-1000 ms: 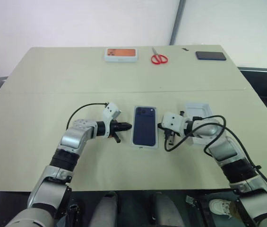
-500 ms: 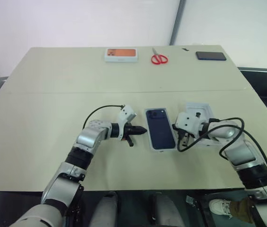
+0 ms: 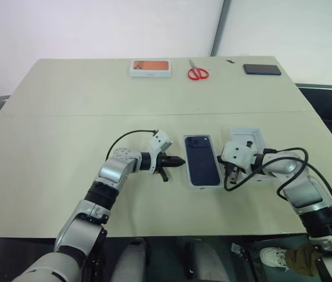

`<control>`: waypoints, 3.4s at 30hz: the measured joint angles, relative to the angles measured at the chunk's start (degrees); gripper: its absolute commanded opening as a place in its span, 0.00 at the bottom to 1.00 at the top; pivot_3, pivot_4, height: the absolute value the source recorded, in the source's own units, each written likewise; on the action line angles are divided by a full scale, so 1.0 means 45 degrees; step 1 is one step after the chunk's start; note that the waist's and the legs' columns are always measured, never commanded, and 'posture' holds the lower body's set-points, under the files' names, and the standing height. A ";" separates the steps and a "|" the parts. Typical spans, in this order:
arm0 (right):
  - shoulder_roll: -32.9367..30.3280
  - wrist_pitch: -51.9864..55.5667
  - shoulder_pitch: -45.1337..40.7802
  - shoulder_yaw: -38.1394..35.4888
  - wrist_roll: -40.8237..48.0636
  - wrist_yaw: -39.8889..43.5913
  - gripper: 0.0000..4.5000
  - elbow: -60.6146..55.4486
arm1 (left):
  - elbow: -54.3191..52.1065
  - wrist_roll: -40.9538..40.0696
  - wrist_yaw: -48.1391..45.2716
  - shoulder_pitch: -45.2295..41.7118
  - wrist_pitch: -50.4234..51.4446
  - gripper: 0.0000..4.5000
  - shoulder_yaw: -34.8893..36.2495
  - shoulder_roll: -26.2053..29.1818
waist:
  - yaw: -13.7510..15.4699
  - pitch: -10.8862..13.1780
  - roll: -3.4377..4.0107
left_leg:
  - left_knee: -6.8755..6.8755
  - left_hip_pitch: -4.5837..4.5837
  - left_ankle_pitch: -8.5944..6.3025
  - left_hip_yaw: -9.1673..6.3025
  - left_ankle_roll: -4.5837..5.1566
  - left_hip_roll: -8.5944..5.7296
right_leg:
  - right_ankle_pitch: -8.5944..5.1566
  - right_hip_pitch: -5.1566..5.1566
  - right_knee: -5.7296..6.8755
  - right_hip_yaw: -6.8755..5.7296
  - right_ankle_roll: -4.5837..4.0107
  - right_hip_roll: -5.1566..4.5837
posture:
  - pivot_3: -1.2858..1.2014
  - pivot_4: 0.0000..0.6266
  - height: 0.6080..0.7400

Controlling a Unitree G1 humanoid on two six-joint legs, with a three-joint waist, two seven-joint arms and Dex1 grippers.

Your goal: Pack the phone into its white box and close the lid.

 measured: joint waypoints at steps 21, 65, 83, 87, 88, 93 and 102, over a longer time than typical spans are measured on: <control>-0.1192 -0.0420 0.0810 -0.0740 0.0579 0.0099 0.00 0.0206 | -0.0805 -0.0716 0.0135 0.0514 -0.1071 0.02 0.1951 0.1854 | -0.0003 0.0000 0.0000 | 0.0004 0.0001 -0.0001 -0.0002 0.0001 0.0005 | 0.0000 0.0004 0.0001 -0.0001 0.0000 0.0000 | 0.52 0.24 1.00; -0.0530 1.5641 -0.1651 -0.3810 0.6234 -0.3931 1.00 -0.3770 | -0.5210 -0.3202 -0.4223 0.6185 -0.5559 0.99 0.4245 0.5560 | -0.0034 0.0008 0.0032 | -0.0023 -0.0012 -0.0019 0.0012 0.0034 0.0039 | -0.0003 -0.0041 -0.0010 0.0024 -0.0010 -0.0046 | 0.52 0.24 1.00; -0.0324 1.7524 -0.2991 -0.2334 0.7184 -0.5337 1.00 -0.2230 | -0.5345 -0.3194 -0.4147 0.6222 -0.6091 0.99 0.3780 0.5181 | -0.0049 0.0008 0.0033 | -0.0026 -0.0016 -0.0022 0.0022 0.0043 0.0039 | -0.0001 -0.0045 -0.0008 0.0020 -0.0006 -0.0041 | 0.52 0.24 1.00; -0.0204 1.7522 -0.3163 -0.2308 0.7100 -0.5620 1.00 -0.2026 | -0.5313 -0.3193 -0.4057 0.5818 -0.6097 0.99 0.3760 0.5035 | -0.0046 0.0008 0.0033 | -0.0023 -0.0016 -0.0022 0.0026 0.0043 0.0036 | -0.0001 -0.0044 -0.0007 0.0019 -0.0005 -0.0038 | 0.52 0.24 1.00; -0.0122 1.7522 -0.3237 -0.2305 0.7103 -0.5655 0.94 -0.2018 | -0.5291 -0.3191 -0.4050 0.5681 -0.6102 1.00 0.3757 0.5031 | -0.0046 0.0008 0.0033 | -0.0023 -0.0017 -0.0022 0.0029 0.0043 0.0034 | -0.0001 -0.0044 -0.0007 0.0020 -0.0005 -0.0038 | 0.52 0.24 1.00; 0.0052 1.7523 -0.3189 -0.2305 0.7090 -0.5841 0.52 -0.2005 | -0.5188 -0.3175 -0.4047 0.5435 -0.6115 1.00 0.3723 0.4932 | -0.0060 0.0008 0.0033 | -0.0025 -0.0017 -0.0023 0.0033 0.0045 0.0034 | -0.0001 -0.0045 -0.0007 0.0019 -0.0004 -0.0035 | 0.52 0.24 1.00; 0.0405 1.7524 -0.3074 -0.2559 0.6850 -0.6650 0.02 -0.2007 | -0.5189 -0.3155 -0.3939 0.5436 -0.6115 1.00 0.3545 0.4809 | -0.0073 0.0007 0.0032 | -0.0024 -0.0016 -0.0023 0.0032 0.0045 0.0037 | -0.0001 -0.0044 -0.0005 0.0020 -0.0005 -0.0026 | 0.52 0.24 1.00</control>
